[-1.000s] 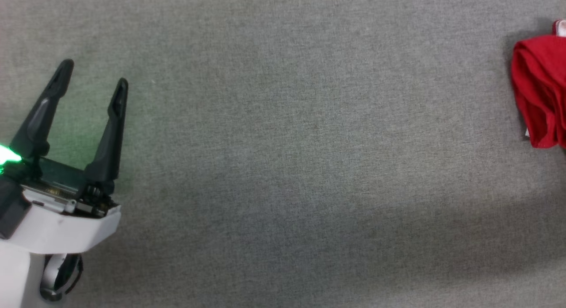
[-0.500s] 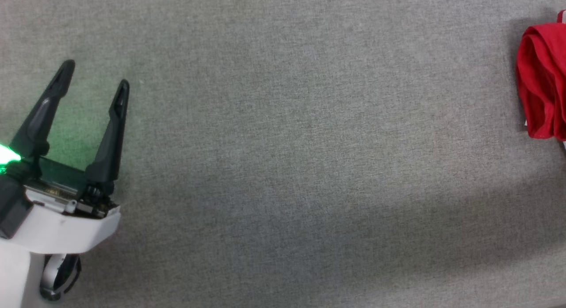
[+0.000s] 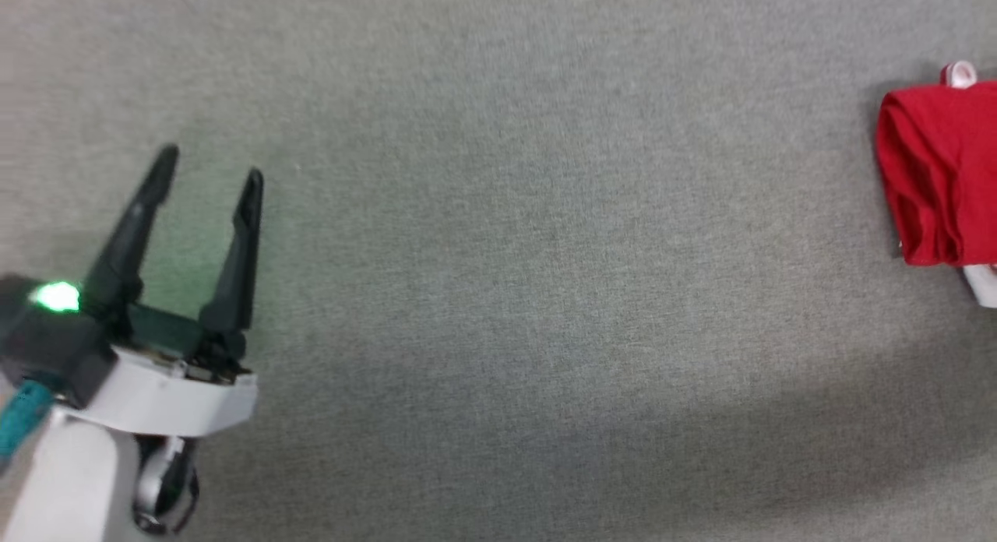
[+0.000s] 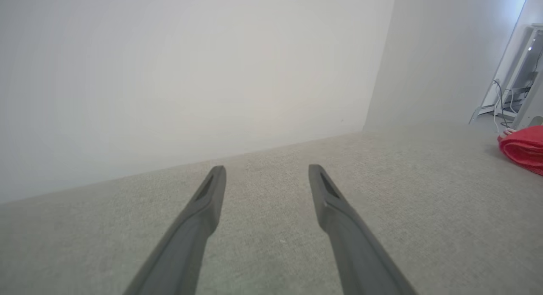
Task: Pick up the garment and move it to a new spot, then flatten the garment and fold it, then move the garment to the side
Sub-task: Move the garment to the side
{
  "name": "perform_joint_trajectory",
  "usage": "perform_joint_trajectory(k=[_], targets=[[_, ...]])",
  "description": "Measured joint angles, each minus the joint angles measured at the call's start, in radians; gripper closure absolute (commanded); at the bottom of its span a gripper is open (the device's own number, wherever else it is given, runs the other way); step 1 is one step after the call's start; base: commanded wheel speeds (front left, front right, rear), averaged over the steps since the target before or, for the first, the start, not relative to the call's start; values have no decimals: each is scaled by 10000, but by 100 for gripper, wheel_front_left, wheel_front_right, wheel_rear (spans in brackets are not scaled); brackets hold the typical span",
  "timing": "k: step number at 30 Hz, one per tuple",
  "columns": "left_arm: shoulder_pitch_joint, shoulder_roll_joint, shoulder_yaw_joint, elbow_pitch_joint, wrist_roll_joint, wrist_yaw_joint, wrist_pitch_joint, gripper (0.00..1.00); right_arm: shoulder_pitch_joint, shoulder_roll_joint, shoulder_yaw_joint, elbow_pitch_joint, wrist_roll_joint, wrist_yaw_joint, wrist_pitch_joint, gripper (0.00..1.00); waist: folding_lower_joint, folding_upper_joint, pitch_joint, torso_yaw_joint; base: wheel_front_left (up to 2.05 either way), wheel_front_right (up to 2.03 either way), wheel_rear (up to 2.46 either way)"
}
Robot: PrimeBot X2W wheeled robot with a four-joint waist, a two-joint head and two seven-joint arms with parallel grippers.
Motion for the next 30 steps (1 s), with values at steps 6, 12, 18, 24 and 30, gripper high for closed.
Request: perform_joint_trajectory(k=[6, 12, 18, 24, 30], targets=[[602, -529, -19, 980, -44, 0, 2, 0, 933, 161, 1229, -988, 1081, 0, -31, 0, 0, 0, -914, 205, 0, 0, 0], [1174, -853, 109, 1870, -165, 0, 0, 0, 2207, 702, 2372, -2288, 1687, 0, 96, 0, 0, 1, -1916, 450, 0, 0, 0], [1554, -1104, 309, 2617, -255, 0, 0, 0, 3387, 1279, 2830, -3354, 2180, 0, -44, 0, 0, 0, -2824, 753, 0, 0, 0], [1928, -1344, 487, 3051, -203, 0, 0, 0, 4440, 1789, 2863, -4205, 2395, 0, -681, 0, 0, 0, -3621, 1072, 0, 0, 0], [2415, -1689, 698, 3097, -121, 0, 0, 0, 5578, 2192, 2491, -5047, 2416, -2, -1348, 0, 0, 0, -4335, 1336, 0, 0, 0]])
